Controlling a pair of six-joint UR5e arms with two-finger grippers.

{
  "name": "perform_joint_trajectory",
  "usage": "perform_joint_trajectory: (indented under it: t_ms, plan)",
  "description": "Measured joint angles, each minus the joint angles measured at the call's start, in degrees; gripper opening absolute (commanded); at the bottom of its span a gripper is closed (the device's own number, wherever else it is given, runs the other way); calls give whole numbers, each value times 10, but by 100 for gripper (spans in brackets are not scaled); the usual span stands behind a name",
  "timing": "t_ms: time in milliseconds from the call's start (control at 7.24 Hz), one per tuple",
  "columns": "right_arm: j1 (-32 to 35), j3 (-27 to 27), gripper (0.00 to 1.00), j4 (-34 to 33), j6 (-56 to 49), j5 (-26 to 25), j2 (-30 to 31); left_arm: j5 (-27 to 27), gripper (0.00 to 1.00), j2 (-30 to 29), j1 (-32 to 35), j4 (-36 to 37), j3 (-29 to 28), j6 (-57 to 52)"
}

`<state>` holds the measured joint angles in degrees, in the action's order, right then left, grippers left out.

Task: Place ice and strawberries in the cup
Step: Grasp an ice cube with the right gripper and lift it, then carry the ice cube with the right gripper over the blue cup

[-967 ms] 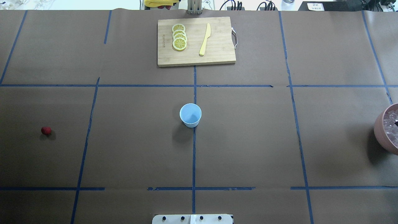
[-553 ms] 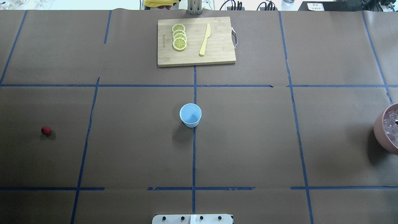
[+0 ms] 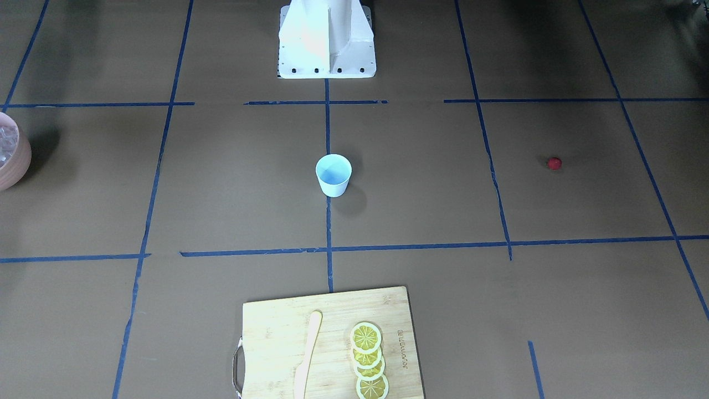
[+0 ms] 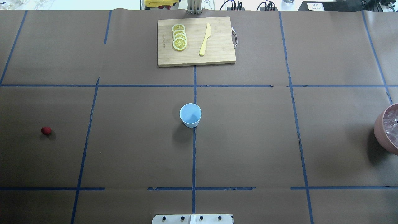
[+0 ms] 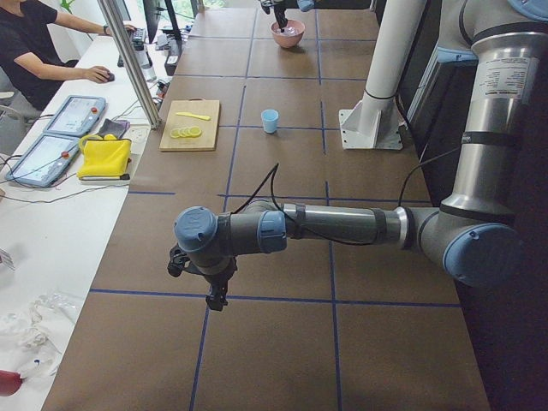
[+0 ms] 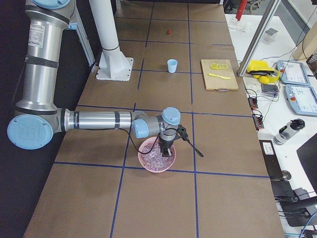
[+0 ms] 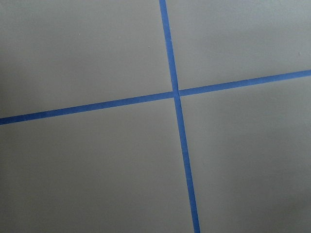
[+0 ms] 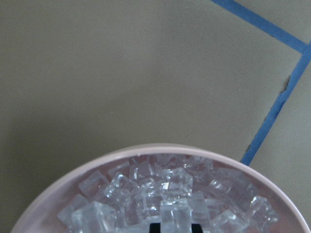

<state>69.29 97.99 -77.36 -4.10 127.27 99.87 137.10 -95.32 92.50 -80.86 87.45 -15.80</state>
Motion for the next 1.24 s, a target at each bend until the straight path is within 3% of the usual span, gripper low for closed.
perform_joint_trajectory:
  t_ms: [415,691,967,1244]
  plan:
    - [18,29,0,-8,0,6,-1,0,100,0,0,0,10,13]
    - [42,104,0,-81,3,10,-17,0,100,0,0,0,13,16]
    - [46,148,0,-165,31,41,-87,0,100,0,0,0,14,16]
    - [0,156,0,-195,167,69,-184,0,100,0,0,0,14,16]
